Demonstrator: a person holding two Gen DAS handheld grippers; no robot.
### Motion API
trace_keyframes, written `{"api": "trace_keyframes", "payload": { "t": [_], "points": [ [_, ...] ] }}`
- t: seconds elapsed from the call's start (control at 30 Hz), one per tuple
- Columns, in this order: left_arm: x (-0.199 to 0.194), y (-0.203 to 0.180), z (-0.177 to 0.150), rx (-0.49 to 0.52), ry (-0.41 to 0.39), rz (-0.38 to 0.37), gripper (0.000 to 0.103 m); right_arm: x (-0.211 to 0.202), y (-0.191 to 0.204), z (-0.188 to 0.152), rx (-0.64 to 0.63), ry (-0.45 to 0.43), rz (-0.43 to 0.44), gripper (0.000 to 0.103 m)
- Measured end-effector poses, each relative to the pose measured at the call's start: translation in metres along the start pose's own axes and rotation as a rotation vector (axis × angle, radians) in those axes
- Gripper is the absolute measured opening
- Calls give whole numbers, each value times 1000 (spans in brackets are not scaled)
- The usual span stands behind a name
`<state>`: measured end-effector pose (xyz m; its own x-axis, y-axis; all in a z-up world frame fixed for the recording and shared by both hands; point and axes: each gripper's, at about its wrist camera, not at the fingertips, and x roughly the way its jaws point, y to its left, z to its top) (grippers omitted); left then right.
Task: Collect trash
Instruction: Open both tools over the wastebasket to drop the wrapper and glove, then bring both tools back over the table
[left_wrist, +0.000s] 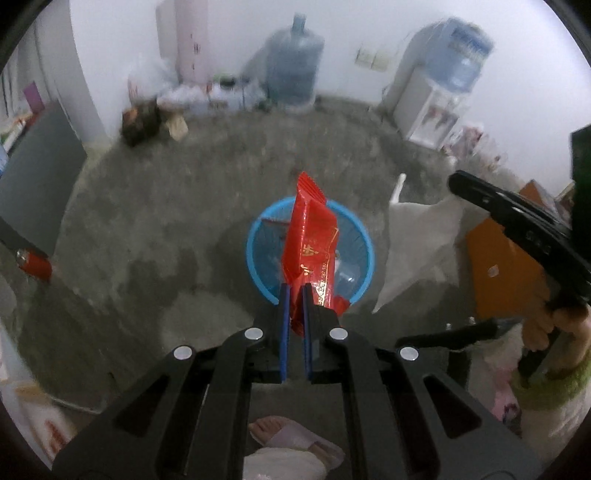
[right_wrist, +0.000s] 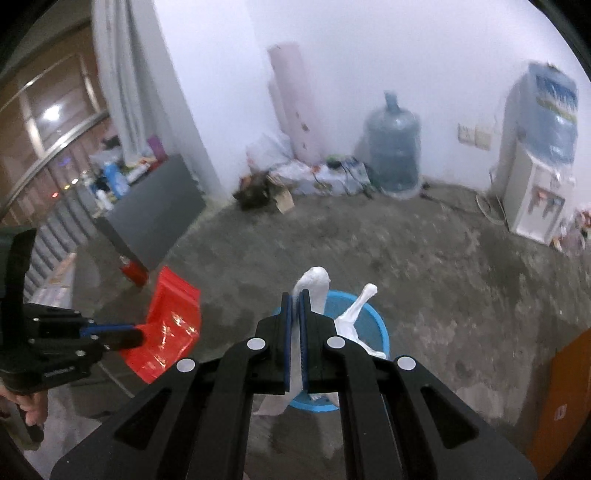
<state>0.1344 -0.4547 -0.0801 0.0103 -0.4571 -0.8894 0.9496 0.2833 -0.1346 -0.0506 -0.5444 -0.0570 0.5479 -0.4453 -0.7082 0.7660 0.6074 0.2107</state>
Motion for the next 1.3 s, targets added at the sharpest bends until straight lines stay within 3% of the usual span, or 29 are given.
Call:
{"api": "trace_keyframes", "payload": {
  "t": [0.27,0.3,0.33,0.37,0.4,0.53,0.77,0.93,1.3],
  "points": [
    [91,-3,28,25,132,26,7,76,-37,-1,70,115,-27,5],
    [100,-4,31,22,146,20,17,86,-42,-3,80,128,-21,6],
    [109,-3,32,11,165,15,40,98,-46,-5,91,150,-14,13],
    [115,-2,31,-3,175,21,49,104,-48,-8,98,167,-11,22],
    [121,-1,34,-14,169,25,54,113,-52,-9,110,183,-15,39],
    [123,5,31,-67,159,-15,54,118,-52,-17,126,185,2,41],
    [96,17,30,-100,101,-21,54,104,-46,-16,144,167,23,43],
    [58,21,28,-115,43,-33,60,83,-31,-10,136,153,42,53],
    [-85,37,-12,-150,-142,-44,75,-1,49,1,83,54,125,71]
  ]
}}
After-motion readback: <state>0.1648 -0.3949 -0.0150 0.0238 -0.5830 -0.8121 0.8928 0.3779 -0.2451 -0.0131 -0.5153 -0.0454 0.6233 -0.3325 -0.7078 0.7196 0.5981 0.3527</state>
